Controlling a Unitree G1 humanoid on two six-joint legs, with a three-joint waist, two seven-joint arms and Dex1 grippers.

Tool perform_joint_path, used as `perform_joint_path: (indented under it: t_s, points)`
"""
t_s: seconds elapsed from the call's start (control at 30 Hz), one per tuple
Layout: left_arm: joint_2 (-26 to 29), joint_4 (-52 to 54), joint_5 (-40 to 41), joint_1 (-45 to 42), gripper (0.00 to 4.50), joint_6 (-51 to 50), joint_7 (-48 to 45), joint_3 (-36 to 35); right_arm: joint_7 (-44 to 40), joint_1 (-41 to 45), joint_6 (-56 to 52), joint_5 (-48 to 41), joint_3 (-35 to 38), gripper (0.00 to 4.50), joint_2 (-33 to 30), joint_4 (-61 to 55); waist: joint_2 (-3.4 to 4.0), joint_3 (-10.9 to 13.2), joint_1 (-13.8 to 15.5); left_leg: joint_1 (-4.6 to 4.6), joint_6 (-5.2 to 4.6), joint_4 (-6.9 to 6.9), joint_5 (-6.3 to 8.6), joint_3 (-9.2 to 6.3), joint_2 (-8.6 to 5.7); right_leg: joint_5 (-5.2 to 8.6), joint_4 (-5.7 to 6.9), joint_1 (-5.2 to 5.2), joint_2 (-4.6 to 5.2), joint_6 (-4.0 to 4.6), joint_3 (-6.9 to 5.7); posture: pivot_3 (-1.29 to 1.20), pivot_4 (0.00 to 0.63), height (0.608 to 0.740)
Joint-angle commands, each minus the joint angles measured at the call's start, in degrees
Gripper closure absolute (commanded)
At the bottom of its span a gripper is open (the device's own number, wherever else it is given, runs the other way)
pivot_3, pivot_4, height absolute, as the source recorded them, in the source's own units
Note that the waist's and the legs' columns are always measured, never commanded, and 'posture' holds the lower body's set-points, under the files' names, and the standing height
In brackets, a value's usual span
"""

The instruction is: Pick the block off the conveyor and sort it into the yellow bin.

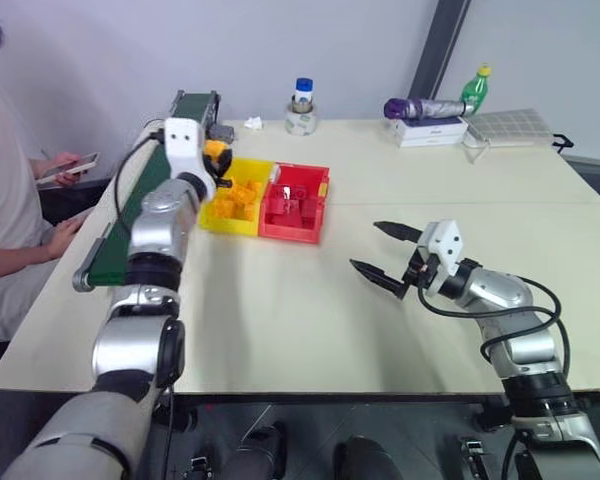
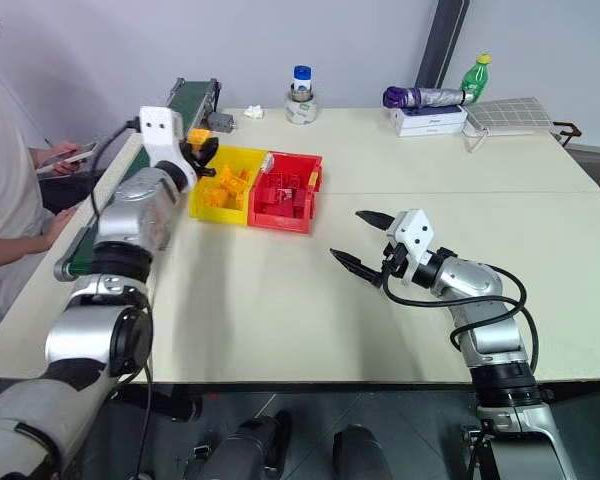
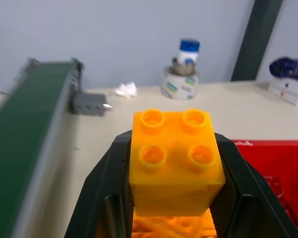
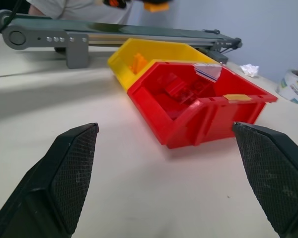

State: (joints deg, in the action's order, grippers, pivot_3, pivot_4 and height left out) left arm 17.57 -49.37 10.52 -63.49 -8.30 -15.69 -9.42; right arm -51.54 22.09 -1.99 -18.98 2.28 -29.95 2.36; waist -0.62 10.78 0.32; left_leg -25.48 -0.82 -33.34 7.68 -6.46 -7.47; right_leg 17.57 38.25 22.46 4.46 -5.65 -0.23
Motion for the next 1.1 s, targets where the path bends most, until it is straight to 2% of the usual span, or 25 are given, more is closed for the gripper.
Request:
perform_joint_path:
  t_s: [0.03, 0.13, 0.17, 0.2, 0.3, 0.33, 0.47, 0.53, 0.63, 0.73, 0.87, 0.97, 1.1]
  points:
    - [-0.6, -5.9, -2.4, -4.3, 3.13, 6.2, -0.8, 1.3, 1.0, -1.1, 0.4, -0.5, 1.7, 0.00, -0.6, -3.4, 0.00, 0.0, 0.1, 0.00, 0.00, 0.03, 0.00, 0.00, 0.00, 0.00, 0.00, 0.00, 0.00, 0.00, 0.00, 0.00, 0.150, 0.740]
    - [-0.9, -10.0, -3.3, -6.1, 3.13, 8.8, 0.8, 1.1, 1.6, -2.4, 0.1, -0.6, 1.9, 0.00, -0.8, -4.6, -0.01, 0.0, -0.1, 0.00, -0.01, 0.05, 0.00, 0.00, -0.01, 0.00, 0.00, 0.02, 0.01, 0.00, 0.00, 0.00, 0.150, 0.740]
    - [-1.0, -10.9, -3.5, -6.5, 2.08, 9.5, 1.1, 0.9, 1.8, -2.7, 0.1, -0.6, 2.0, 0.00, -0.8, -4.9, -0.01, 0.0, -0.1, -0.01, -0.02, 0.05, 0.00, 0.00, -0.01, 0.00, 0.00, 0.02, 0.01, 0.00, 0.00, 0.00, 0.150, 0.740]
    - [-0.9, -11.5, -4.1, -6.8, 1.73, 10.4, 1.4, 1.3, 1.9, -2.9, 0.0, -0.6, 2.0, 0.00, -0.9, -5.1, -0.01, 0.0, -0.1, 0.00, -0.02, 0.04, 0.00, 0.00, -0.01, 0.00, 0.00, 0.01, 0.00, 0.00, 0.00, 0.00, 0.150, 0.740]
    - [-1.0, -12.2, -5.0, -7.1, 0.26, 12.5, 1.8, 1.7, 2.2, -3.1, -0.1, -0.7, 2.1, 0.00, -1.0, -5.2, -0.01, 0.0, -0.1, 0.01, -0.02, 0.02, 0.00, 0.00, -0.01, 0.00, 0.03, 0.00, 0.00, -0.01, 0.00, 0.00, 0.150, 0.740]
    - [-1.1, -12.0, -4.6, -7.0, 0.06, 12.6, 1.1, 1.4, 2.1, -3.0, -0.1, -0.7, 2.1, 0.00, -1.0, -5.1, -0.01, 0.0, 0.0, 0.01, -0.01, 0.00, 0.00, 0.00, -0.01, 0.00, 0.04, -0.01, 0.00, -0.01, 0.00, 0.00, 0.150, 0.740]
    - [-0.4, -6.8, -2.6, -4.3, 0.06, 11.8, -2.6, 0.4, 2.1, -2.5, -0.1, -0.7, 1.9, 0.00, -0.9, -4.6, -0.01, 0.0, 0.0, 0.00, -0.02, -0.03, 0.00, 0.00, -0.02, -0.01, 0.05, -0.01, 0.00, -0.01, 0.00, 0.00, 0.150, 0.740]
    - [-0.2, 1.8, 0.3, -0.4, 0.06, 7.4, -7.7, 0.3, 2.0, -2.4, -0.1, -0.7, 1.9, 0.00, -0.9, -4.6, 0.00, 0.0, -0.1, 0.00, -0.02, -0.03, 0.00, 0.00, -0.02, -0.01, 0.05, 0.00, 0.00, -0.01, 0.00, 0.00, 0.150, 0.740]
    - [1.7, 20.3, 4.8, 8.3, 0.06, -1.0, -12.2, 0.5, 1.8, -2.6, 0.0, -0.9, 2.0, 0.00, -1.1, -4.6, 0.00, 0.0, -1.1, 0.01, -0.02, 0.01, -0.01, 0.00, -0.01, -0.01, 0.05, 0.01, 0.00, 0.00, 0.02, 0.00, 0.150, 0.740]
    - [8.0, 45.6, 10.9, 22.9, 0.06, -7.0, -22.5, 2.6, 1.4, -2.5, 0.2, -0.8, 2.1, 0.00, -1.1, -4.1, 0.03, 0.0, -2.3, 0.01, -0.03, 0.08, -0.01, 0.05, 0.02, -0.01, 0.06, 0.09, -0.01, 0.02, 0.11, 0.00, 0.150, 0.740]
    - [17.7, 65.7, 19.3, 39.2, 0.06, -18.5, -27.3, -2.3, 0.3, -1.9, 1.0, -0.4, 1.7, 0.00, -1.5, -2.5, 0.08, 0.0, -2.8, 0.10, -0.02, 0.18, -0.01, 0.07, 0.08, -0.01, 0.07, 0.09, -0.03, 0.09, 0.14, 0.00, 0.150, 0.740]
    - [25.1, 70.5, 24.6, 47.4, 0.06, -26.7, -28.5, -9.5, -0.3, -0.5, 1.0, -0.6, 1.9, 0.00, -1.7, -1.4, 0.12, 0.0, -2.6, 0.20, 0.10, 0.18, 0.08, 0.06, 0.12, -0.05, 0.08, 0.03, -0.05, 0.21, 0.14, 0.00, 0.150, 0.740]
    - [28.7, 70.8, 26.4, 54.5, 0.06, -26.9, -29.5, -17.5, -1.5, -0.3, 1.6, -0.7, 2.0, 0.00, -2.2, -0.3, 0.13, 0.0, -2.0, 0.20, 0.12, 0.17, 0.09, 0.03, 0.18, 0.08, 0.05, 0.20, -0.10, 0.53, 0.13, 0.00, 0.150, 0.740]
